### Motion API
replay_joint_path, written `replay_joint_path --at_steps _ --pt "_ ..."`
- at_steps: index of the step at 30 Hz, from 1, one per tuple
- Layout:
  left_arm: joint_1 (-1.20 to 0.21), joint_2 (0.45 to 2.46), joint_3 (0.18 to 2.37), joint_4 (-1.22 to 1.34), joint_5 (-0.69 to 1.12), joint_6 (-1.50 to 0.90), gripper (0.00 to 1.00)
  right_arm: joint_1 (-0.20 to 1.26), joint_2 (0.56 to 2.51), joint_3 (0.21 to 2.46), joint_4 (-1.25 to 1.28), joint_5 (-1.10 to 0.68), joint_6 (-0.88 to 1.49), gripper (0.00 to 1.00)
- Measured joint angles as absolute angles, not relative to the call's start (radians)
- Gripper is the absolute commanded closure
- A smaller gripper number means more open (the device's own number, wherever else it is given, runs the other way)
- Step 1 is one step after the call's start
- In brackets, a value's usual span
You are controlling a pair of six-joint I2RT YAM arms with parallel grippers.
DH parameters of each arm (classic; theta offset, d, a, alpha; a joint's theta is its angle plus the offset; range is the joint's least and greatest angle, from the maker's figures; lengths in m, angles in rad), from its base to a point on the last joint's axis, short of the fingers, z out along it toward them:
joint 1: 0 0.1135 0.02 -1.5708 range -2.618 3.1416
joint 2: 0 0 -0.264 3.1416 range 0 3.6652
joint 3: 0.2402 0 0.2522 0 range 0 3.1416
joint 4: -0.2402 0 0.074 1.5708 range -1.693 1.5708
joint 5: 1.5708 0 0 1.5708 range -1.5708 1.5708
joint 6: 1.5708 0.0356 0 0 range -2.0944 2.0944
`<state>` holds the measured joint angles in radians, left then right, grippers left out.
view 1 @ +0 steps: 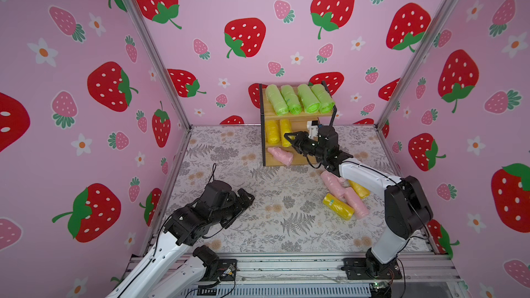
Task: Sort the rolls of trash bags by color and place them on the shelf
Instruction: Place the roll of trash bags on the shelf.
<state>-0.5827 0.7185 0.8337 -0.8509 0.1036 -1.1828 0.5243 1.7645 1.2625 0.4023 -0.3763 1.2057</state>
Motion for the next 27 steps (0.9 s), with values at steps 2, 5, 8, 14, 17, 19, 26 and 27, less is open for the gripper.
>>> replay_joint_path --at_steps 2,5,8,14,17,19,26,27 --pt "-0.583 0.727 0.834 -0.853 0.104 -1.174 0.03 0.515 1.796 1.288 0.412 -0.378 1.216 1.0" --pt "-0.583 0.738 0.833 -0.855 0.105 -1.164 0.03 0.509 1.84 1.311 0.419 -0.38 1.228 0.95" --pt "-0.583 0.748 0.83 -0.854 0.107 -1.152 0.03 0.509 1.883 1.338 0.413 -0.381 1.23 0.77" --pt "-0.582 0.763 0.829 -0.856 0.117 -1.144 0.02 0.506 1.928 1.391 0.373 -0.384 1.215 0.35" --pt "-0.582 0.762 0.829 -0.861 0.116 -1.144 0.02 0.505 1.928 1.43 0.334 -0.381 1.208 0.31" --pt "-0.58 0.761 0.829 -0.866 0.116 -1.145 0.01 0.503 1.926 1.441 0.305 -0.377 1.202 0.3" --pt "-0.58 0.761 0.829 -0.875 0.117 -1.148 0.01 0.504 1.856 1.428 0.177 -0.364 1.162 0.29" --pt "-0.58 0.761 0.829 -0.875 0.117 -1.148 0.01 0.504 1.835 1.415 0.168 -0.366 1.156 0.29"
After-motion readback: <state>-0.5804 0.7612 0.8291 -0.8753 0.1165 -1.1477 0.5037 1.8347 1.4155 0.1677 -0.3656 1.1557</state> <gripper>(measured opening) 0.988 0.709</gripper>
